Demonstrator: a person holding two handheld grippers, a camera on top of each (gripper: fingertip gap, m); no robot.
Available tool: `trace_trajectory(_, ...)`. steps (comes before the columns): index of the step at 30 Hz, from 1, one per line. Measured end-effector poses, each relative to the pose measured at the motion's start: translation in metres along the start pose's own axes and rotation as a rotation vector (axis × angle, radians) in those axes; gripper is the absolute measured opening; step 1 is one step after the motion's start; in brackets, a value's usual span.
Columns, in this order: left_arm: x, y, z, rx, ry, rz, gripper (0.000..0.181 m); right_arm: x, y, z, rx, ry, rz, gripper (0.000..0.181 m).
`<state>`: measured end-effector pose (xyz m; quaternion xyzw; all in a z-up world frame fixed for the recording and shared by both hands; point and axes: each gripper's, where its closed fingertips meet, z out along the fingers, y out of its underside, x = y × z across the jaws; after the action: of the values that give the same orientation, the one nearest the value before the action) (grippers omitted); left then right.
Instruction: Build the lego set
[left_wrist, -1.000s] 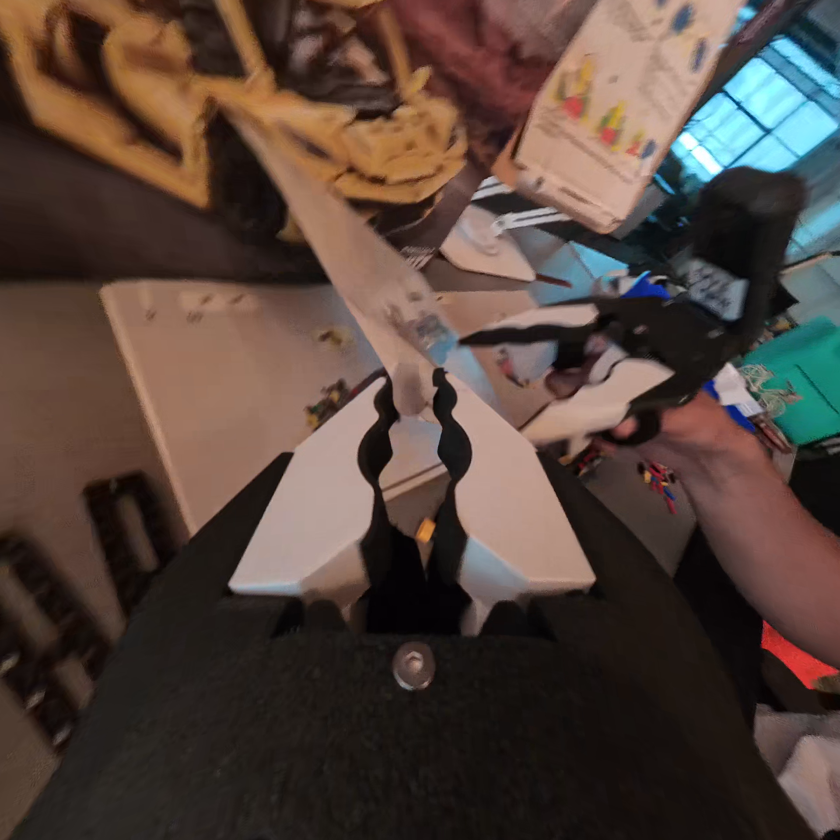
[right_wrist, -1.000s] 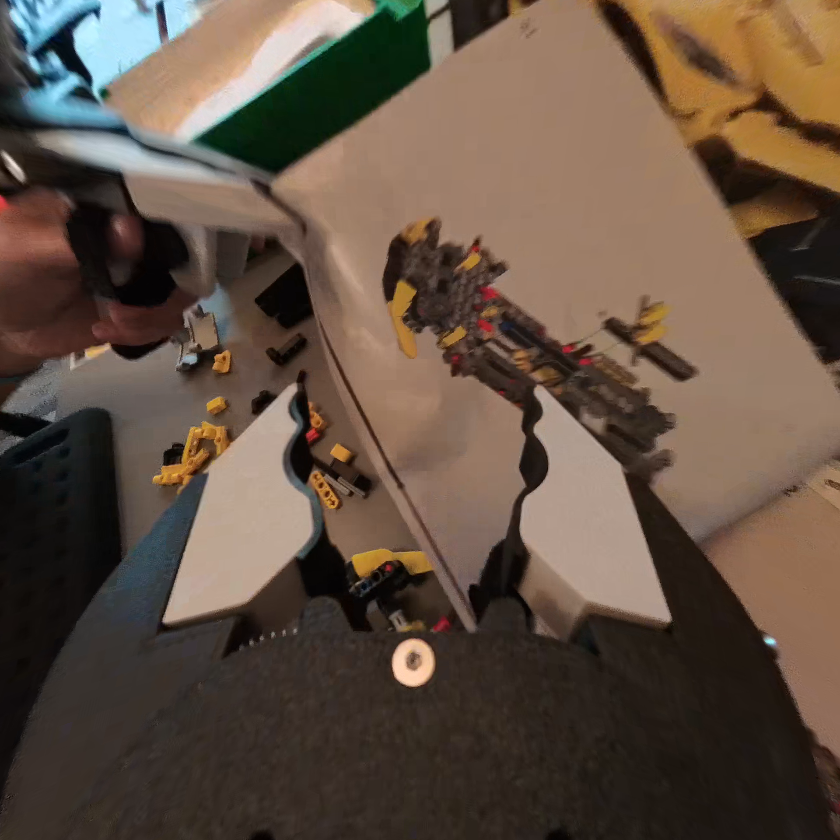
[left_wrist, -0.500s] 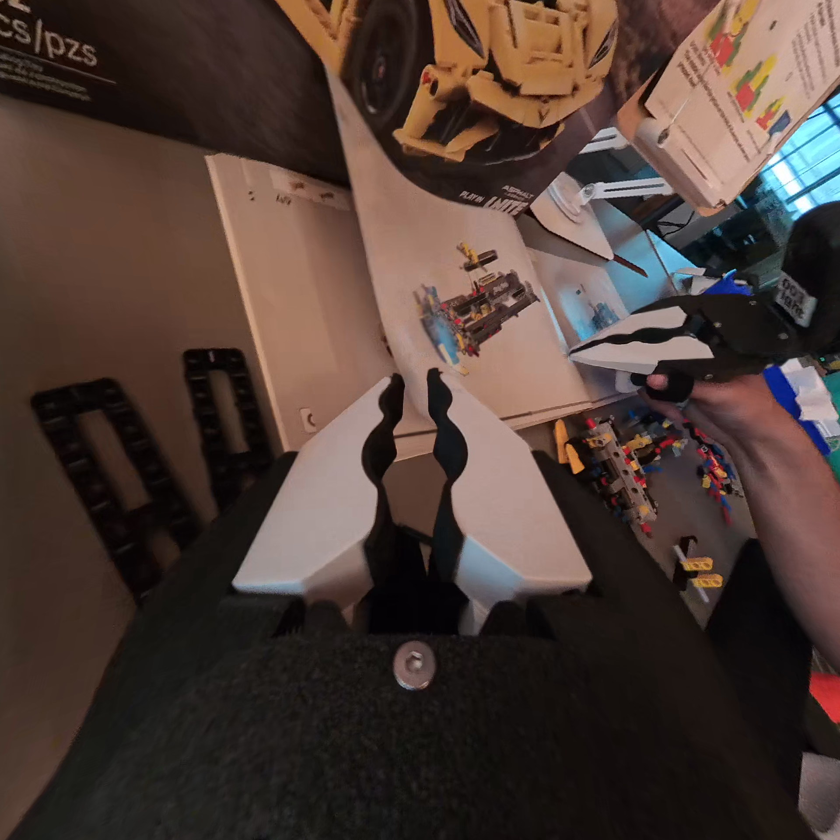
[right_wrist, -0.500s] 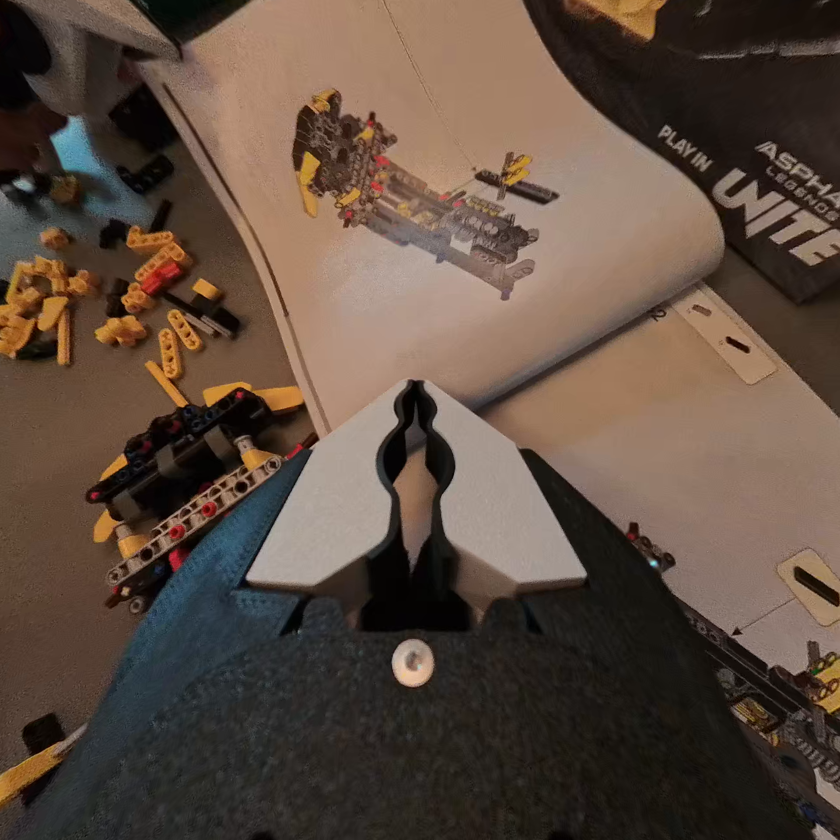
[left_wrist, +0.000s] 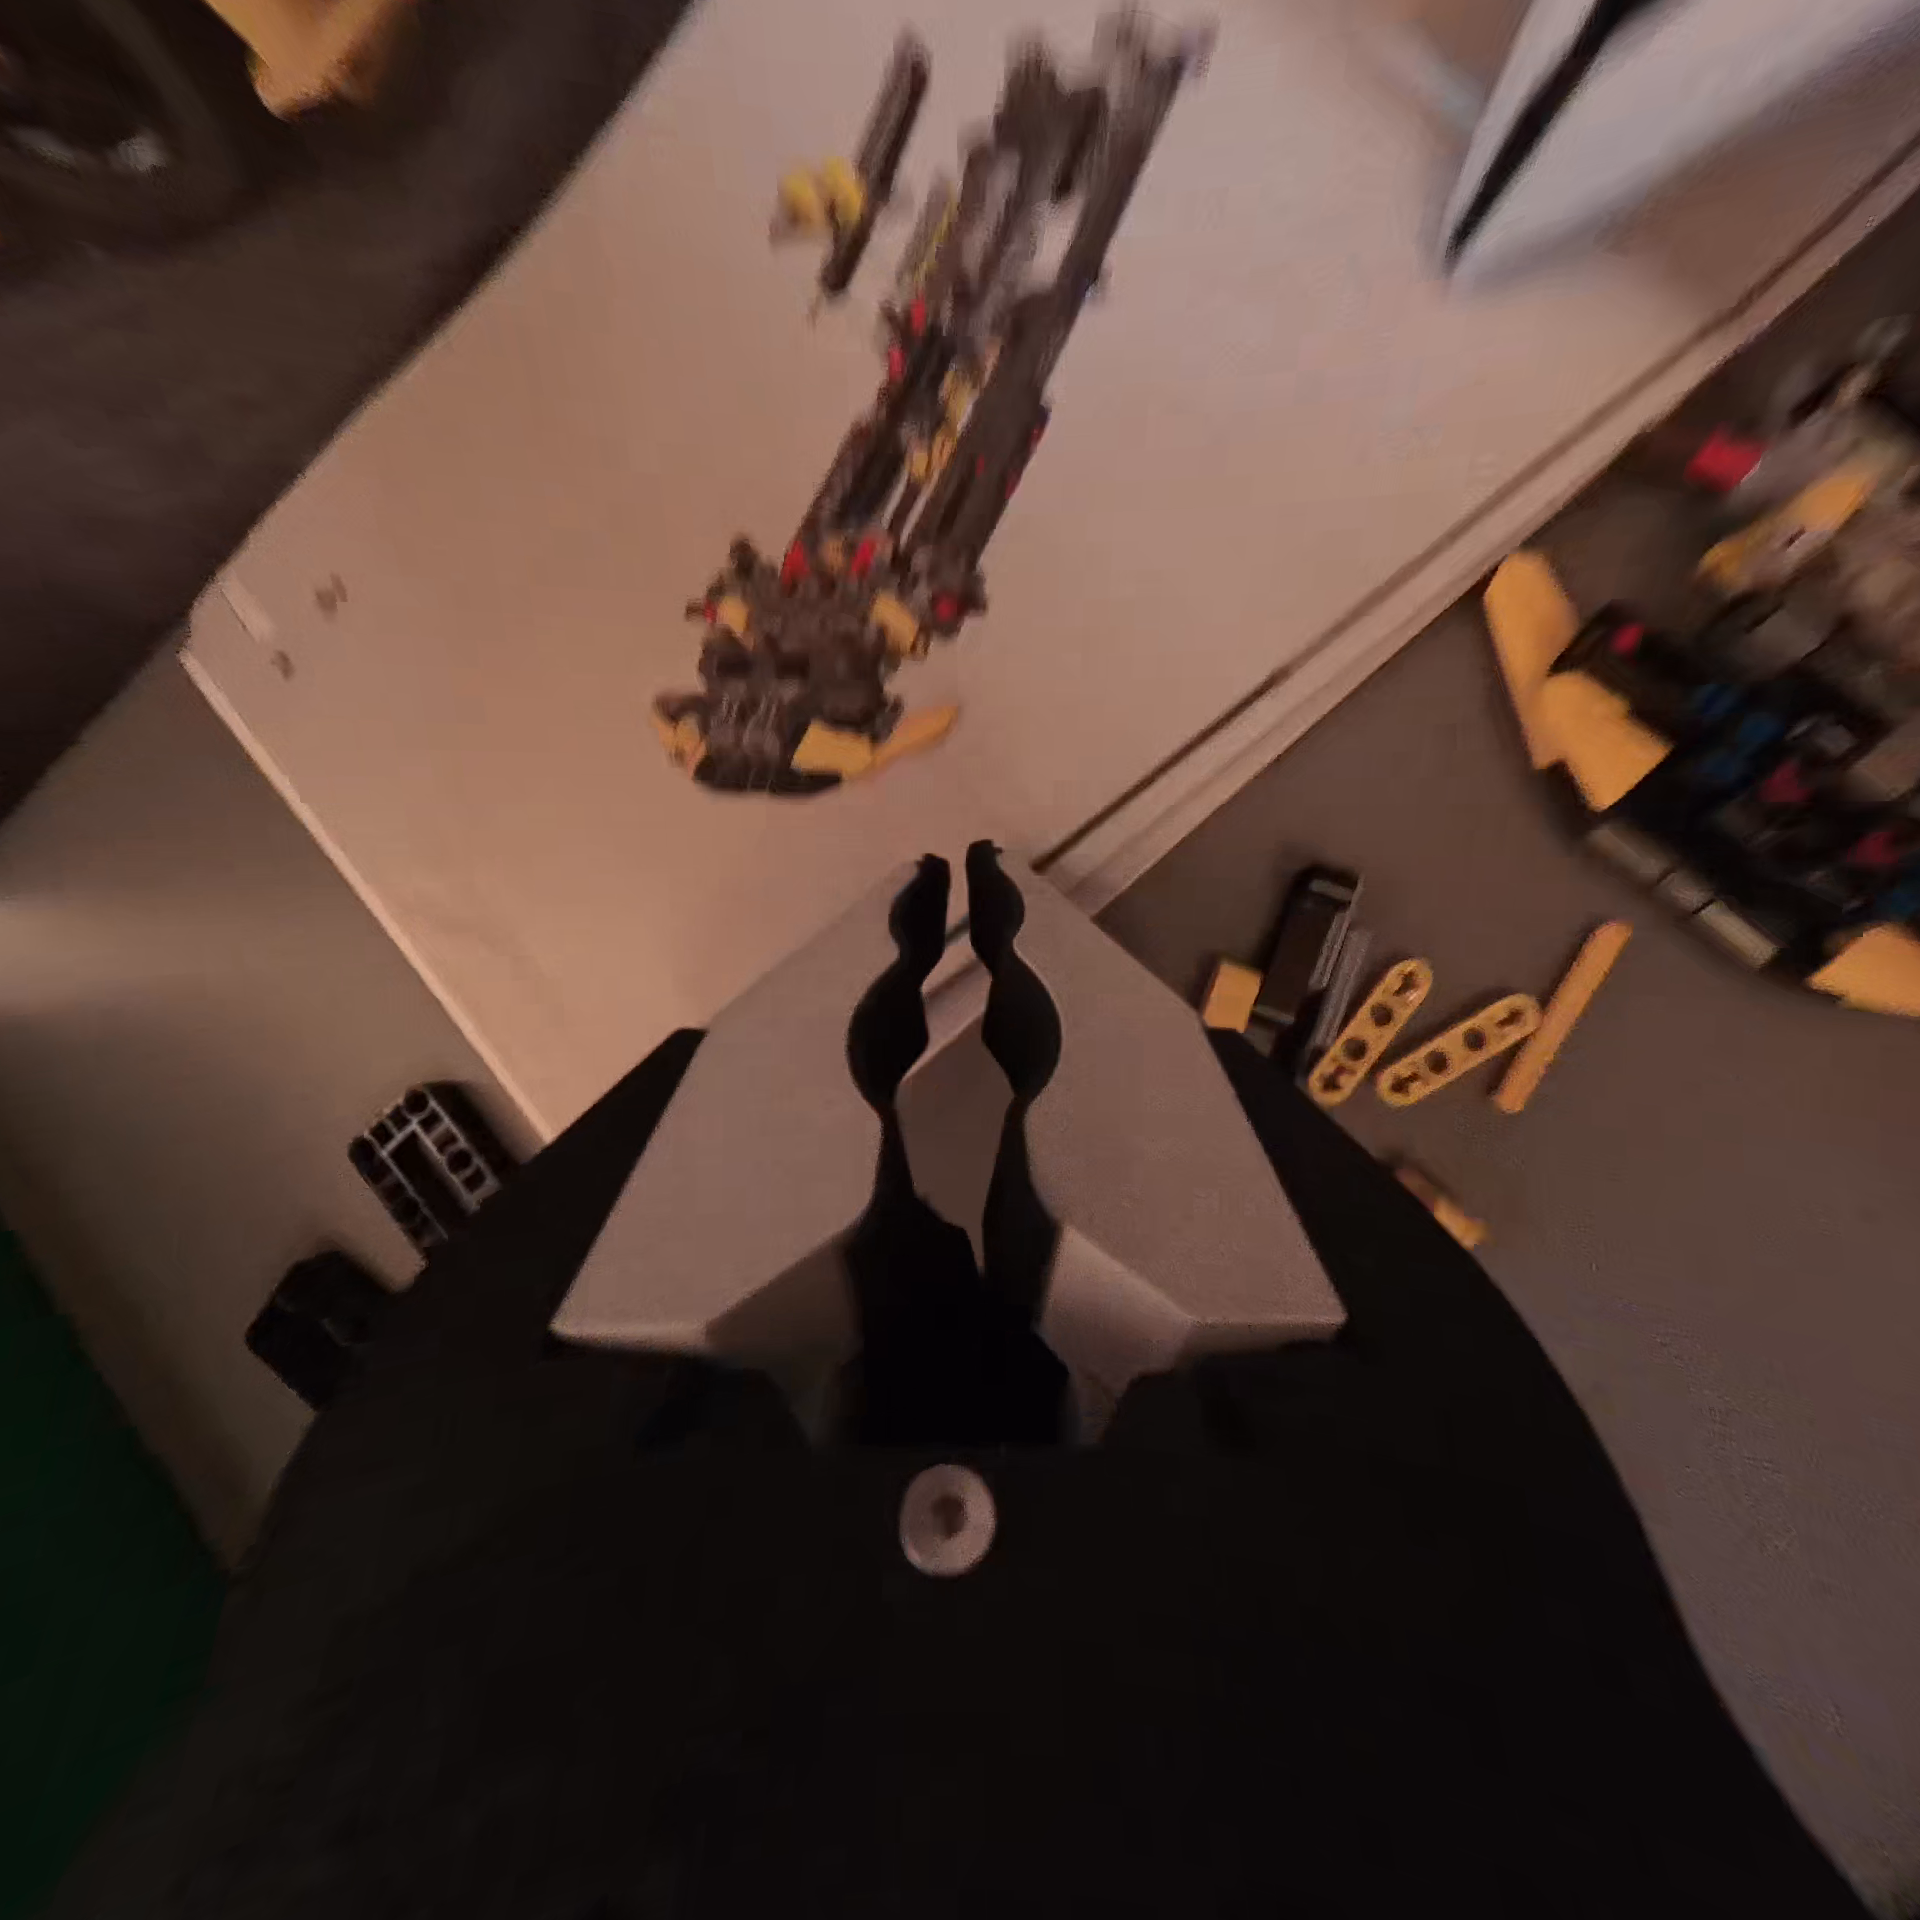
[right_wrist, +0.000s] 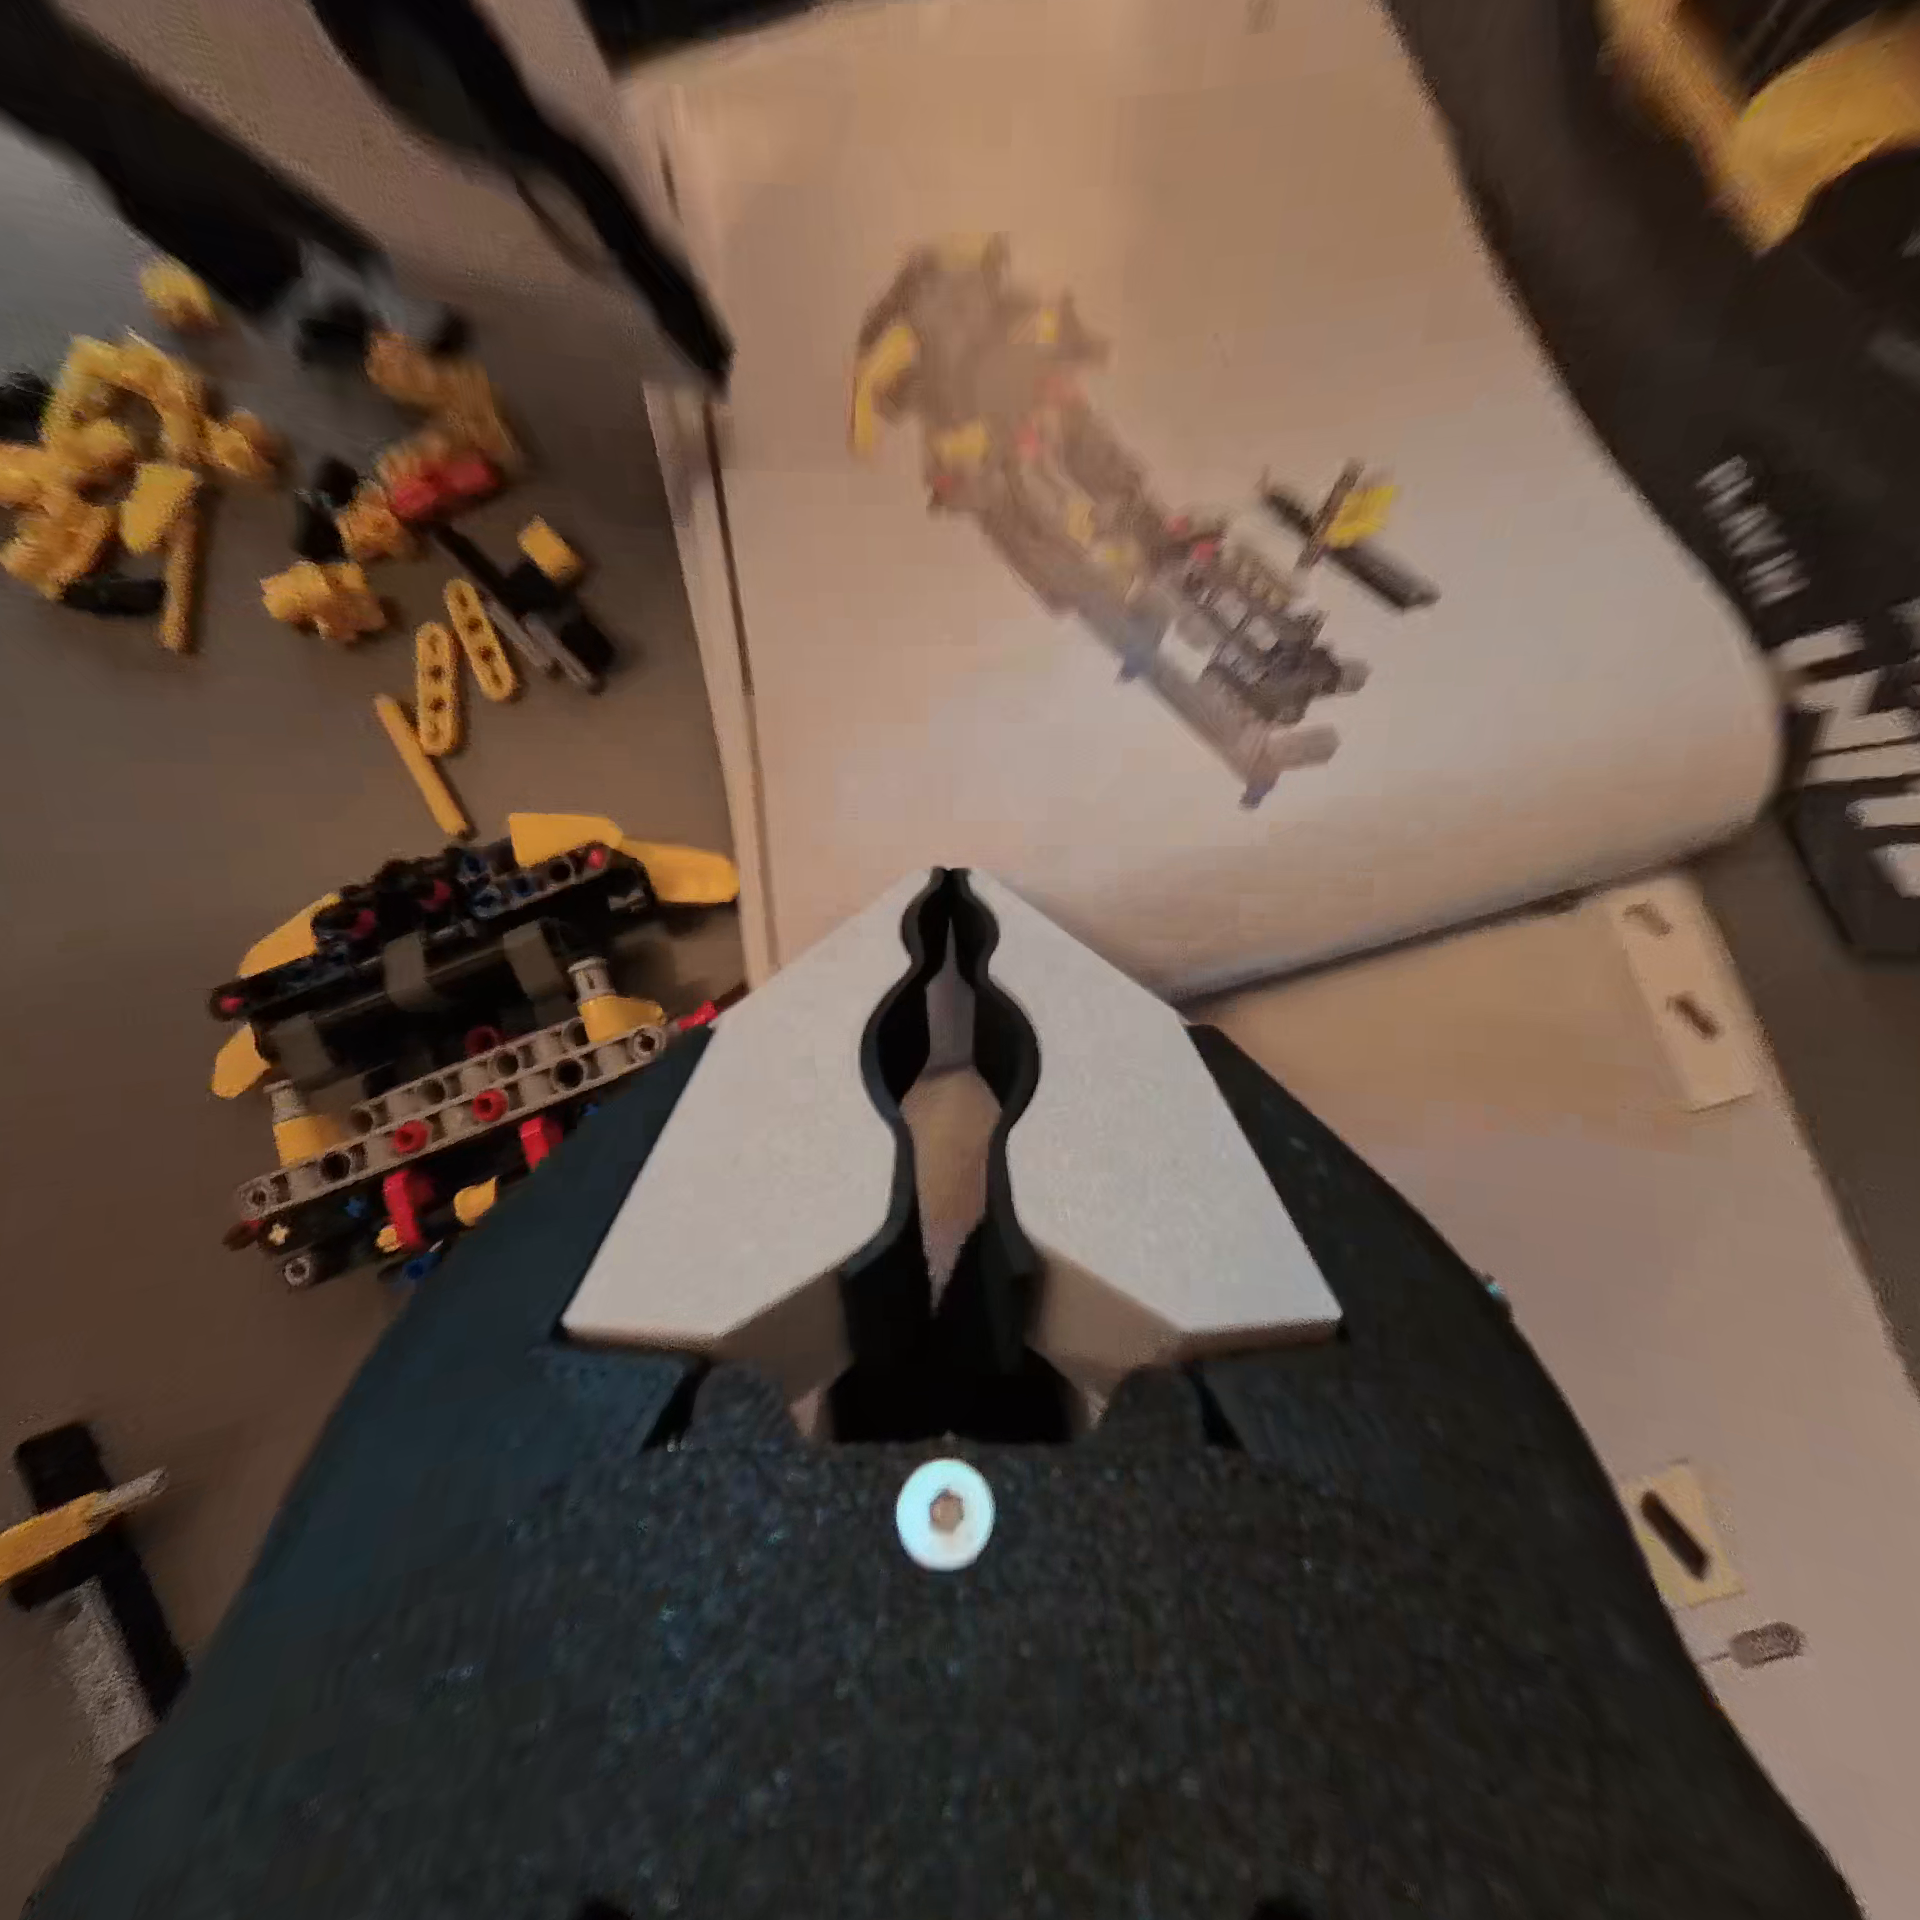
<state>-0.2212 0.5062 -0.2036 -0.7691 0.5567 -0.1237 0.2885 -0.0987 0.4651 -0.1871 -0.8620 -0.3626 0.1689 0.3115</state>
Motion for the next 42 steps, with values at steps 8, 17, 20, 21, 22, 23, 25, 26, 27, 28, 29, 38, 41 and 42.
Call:
trace_trajectory(8, -0.01, 0.022, 0.001, -0.012, -0.013, -0.072, 0.0, 0.111, -0.013, 0.002, 0.089, 0.284, 0.074, 0.0)
trace_trajectory(17, -0.01, 0.03, -0.005, -0.009, 0.013, -0.13, 0.0, 0.111, -0.004, 0.023, 0.012, 0.329, -0.029, 0.0)
trace_trajectory(20, -0.009, 0.03, -0.005, -0.001, 0.012, -0.134, 0.0, 0.1, -0.013, 0.012, 0.076, 0.303, -0.056, 0.0)
trace_trajectory(21, -0.009, 0.03, -0.005, 0.002, 0.014, -0.139, 0.0, 0.085, -0.017, 0.008, 0.106, 0.246, -0.074, 0.0)
trace_trajectory(22, -0.009, 0.03, -0.005, 0.006, 0.017, -0.143, 0.0, 0.068, -0.018, 0.004, 0.126, 0.18, -0.097, 0.0)
trace_trajectory(23, -0.009, 0.03, -0.005, 0.01, 0.021, -0.147, 0.0, 0.056, -0.016, 0.0, 0.141, 0.145, -0.119, 0.0)
trace_trajectory(25, -0.009, 0.03, -0.005, 0.015, 0.028, -0.151, 0.0, 0.025, -0.01, -0.007, 0.166, 0.026, -0.145, 0.0)
trace_trajectory(26, -0.009, 0.03, -0.005, 0.017, 0.03, -0.152, 0.0, 0.017, -0.004, -0.008, 0.147, 0.006, -0.159, 0.0)
trace_trajectory(27, -0.009, 0.03, -0.005, 0.018, 0.031, -0.153, 0.0, 0.011, 0.007, -0.006, 0.091, -0.013, -0.182, 0.0)
trace_trajectory(28, -0.009, 0.03, -0.005, 0.018, 0.029, -0.153, 0.0, 0.012, 0.018, -0.002, 0.027, -0.001, -0.197, 0.0)
trace_trajectory(29, -0.009, 0.03, -0.005, 0.017, 0.024, -0.151, 0.0, 0.012, 0.02, 0.0, 0.027, 0.013, -0.205, 0.0)
trace_trajectory(38, -0.009, 0.03, -0.006, 0.022, -0.002, -0.156, 0.0, 0.01, 0.015, -0.012, 0.016, 0.14, -0.186, 0.0)
trace_trajectory(41, -0.009, 0.03, -0.007, 0.029, -0.017, -0.172, 0.004, -0.019, -0.011, -0.06, 0.201, 0.205, -0.151, 0.005)
trace_trajectory(42, -0.008, 0.029, -0.007, 0.032, -0.012, -0.184, 0.006, -0.038, -0.011, -0.074, 0.253, 0.171, -0.133, 0.009)
